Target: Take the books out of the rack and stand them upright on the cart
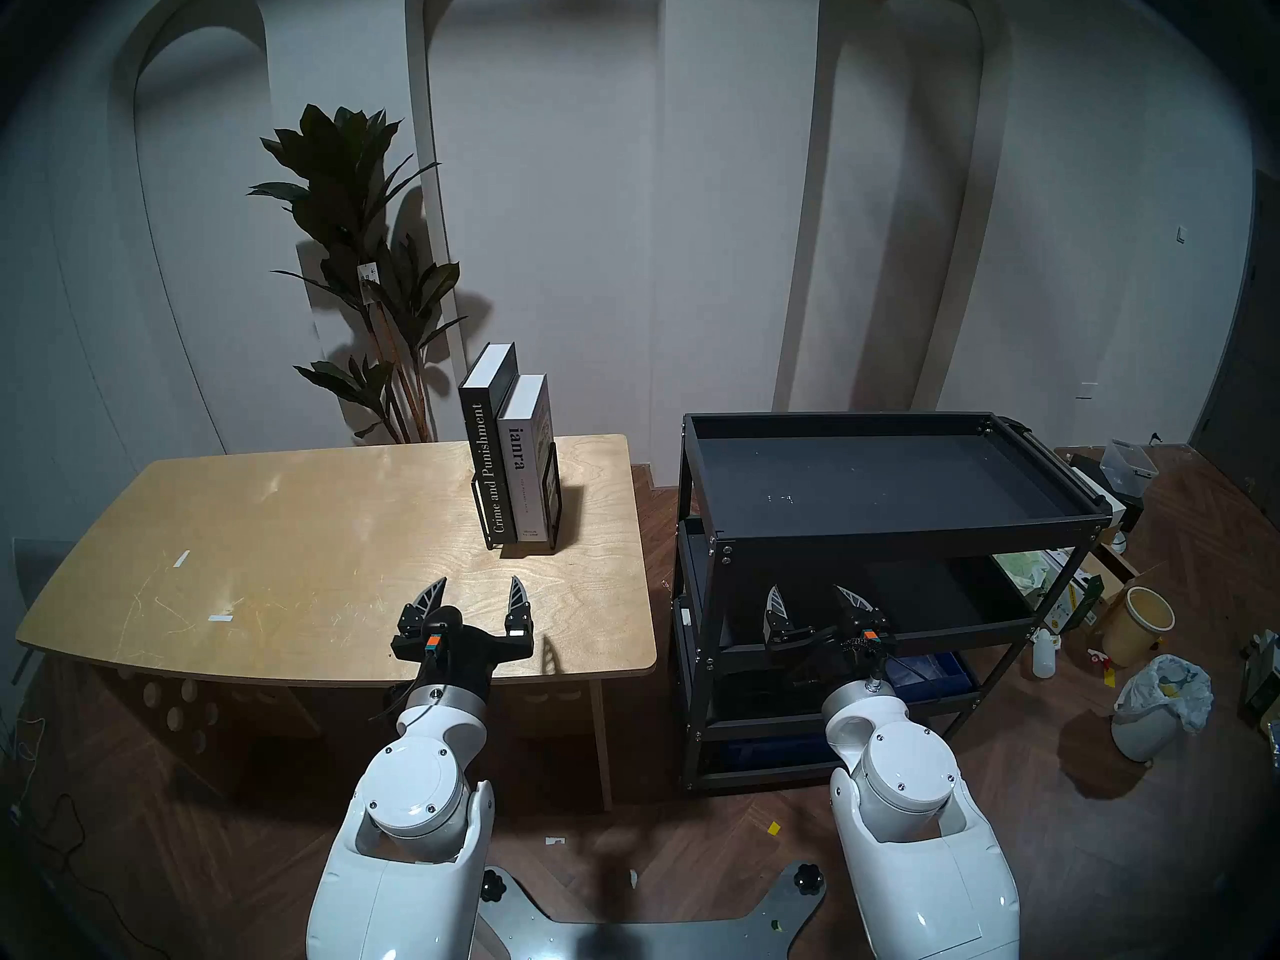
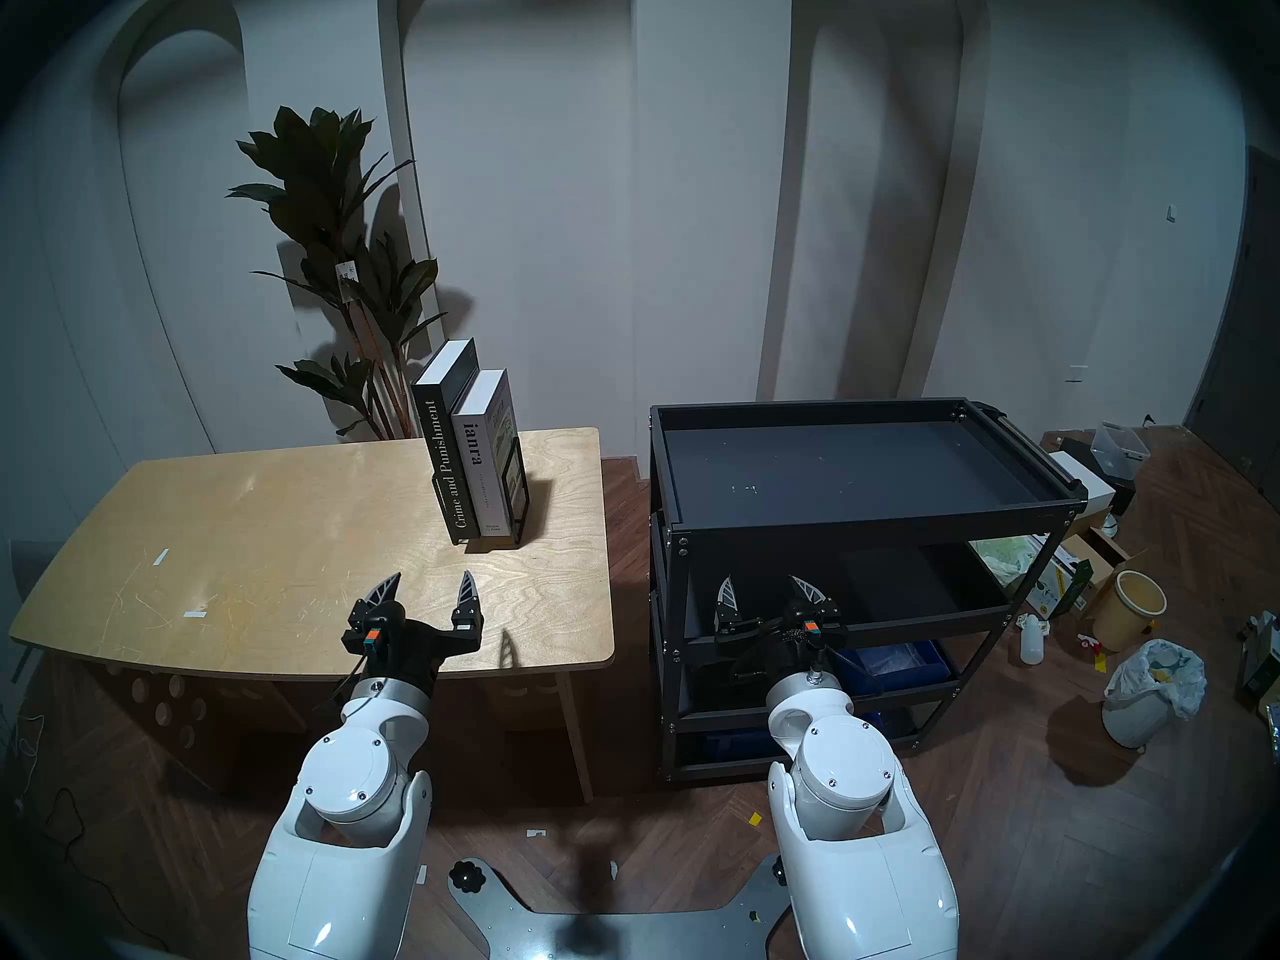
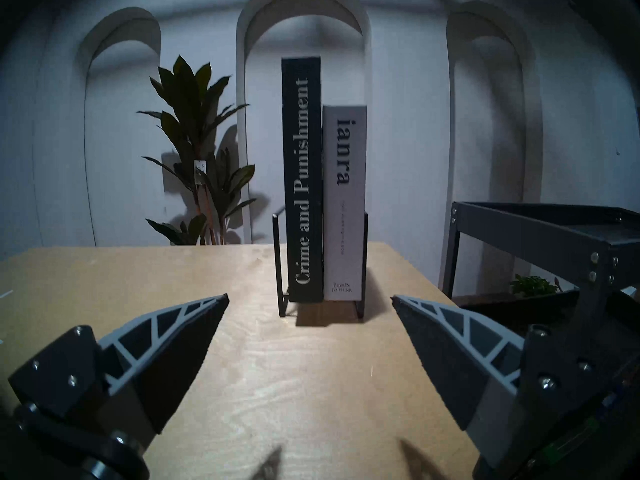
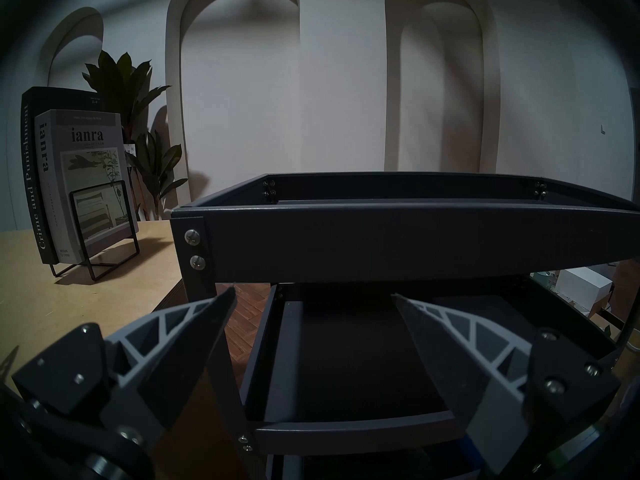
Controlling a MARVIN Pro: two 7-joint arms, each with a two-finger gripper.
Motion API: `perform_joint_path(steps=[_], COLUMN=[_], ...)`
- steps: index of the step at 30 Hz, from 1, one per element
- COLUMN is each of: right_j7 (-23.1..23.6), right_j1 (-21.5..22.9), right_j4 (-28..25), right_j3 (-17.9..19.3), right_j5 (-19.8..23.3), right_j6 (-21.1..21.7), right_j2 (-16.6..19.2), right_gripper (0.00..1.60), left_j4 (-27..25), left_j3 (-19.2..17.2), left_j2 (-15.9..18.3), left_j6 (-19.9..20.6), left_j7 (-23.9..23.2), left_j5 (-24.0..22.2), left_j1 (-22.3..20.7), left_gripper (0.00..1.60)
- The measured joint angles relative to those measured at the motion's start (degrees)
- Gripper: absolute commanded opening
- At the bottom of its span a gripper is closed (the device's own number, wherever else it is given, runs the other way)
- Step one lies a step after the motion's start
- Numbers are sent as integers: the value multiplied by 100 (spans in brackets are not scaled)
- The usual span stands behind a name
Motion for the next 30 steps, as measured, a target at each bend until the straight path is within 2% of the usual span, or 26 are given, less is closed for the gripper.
perform_joint_path(steps=[8,14,24,30], right_j7=[100,131,122,65], right_j1=[-12,-22,63,211], right_j4=[-136,-165,-168,-351], right_j3=[1,1,8,92], right_j5=[54,83,105,19], right_j6=[-18,-21,-24,-35], right_j2=[83,117,134,190], right_gripper=[160,160,160,160], left_j4=[-498,-552,-475,-373], left_j3=[156,239,100,-12], left_j2=[18,94,186,238], left_j6=[-122,-99,427,731], left_j7=[80,106,-11,-153], left_j5=[223,414,514,400], left_j1=[64,-107,-647,-994], left_gripper=[160,160,160,160])
